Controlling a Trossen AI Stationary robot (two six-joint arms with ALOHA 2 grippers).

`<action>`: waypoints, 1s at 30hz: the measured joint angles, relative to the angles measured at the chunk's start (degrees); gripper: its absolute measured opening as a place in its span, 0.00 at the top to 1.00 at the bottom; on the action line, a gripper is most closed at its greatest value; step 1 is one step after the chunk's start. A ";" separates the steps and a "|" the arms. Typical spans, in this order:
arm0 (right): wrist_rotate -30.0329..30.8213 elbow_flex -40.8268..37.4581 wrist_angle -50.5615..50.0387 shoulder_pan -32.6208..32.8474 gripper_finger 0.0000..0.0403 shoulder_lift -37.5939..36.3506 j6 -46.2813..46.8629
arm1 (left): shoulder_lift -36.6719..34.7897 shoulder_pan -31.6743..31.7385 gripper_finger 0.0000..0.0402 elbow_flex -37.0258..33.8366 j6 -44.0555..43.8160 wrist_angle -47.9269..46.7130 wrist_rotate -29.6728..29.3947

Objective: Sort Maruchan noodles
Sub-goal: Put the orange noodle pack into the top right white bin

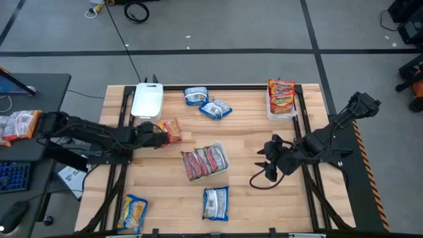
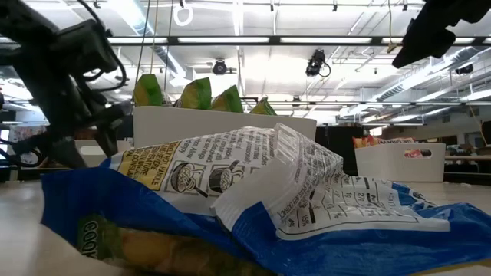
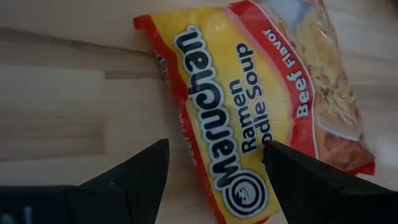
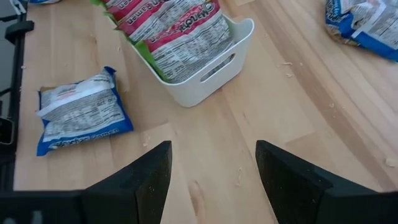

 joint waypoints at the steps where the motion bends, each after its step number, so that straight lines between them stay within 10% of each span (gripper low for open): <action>1: 0.00 0.00 0.01 0.32 0.41 0.00 0.39 | 0.00 0.38 0.34 -0.86 -0.08 1.95 -0.04; 11: 0.09 0.00 0.02 0.91 0.41 -0.02 0.69 | 0.04 1.84 0.41 -5.14 5.06 14.22 -2.10; 21: -1.59 0.00 0.18 0.78 0.41 -0.04 -5.72 | 0.02 1.60 0.96 -5.14 12.68 19.53 -7.53; 30: -1.49 0.49 8.27 -2.38 0.41 -0.04 -24.21 | 0.02 -0.47 0.99 8.62 37.88 21.90 -9.37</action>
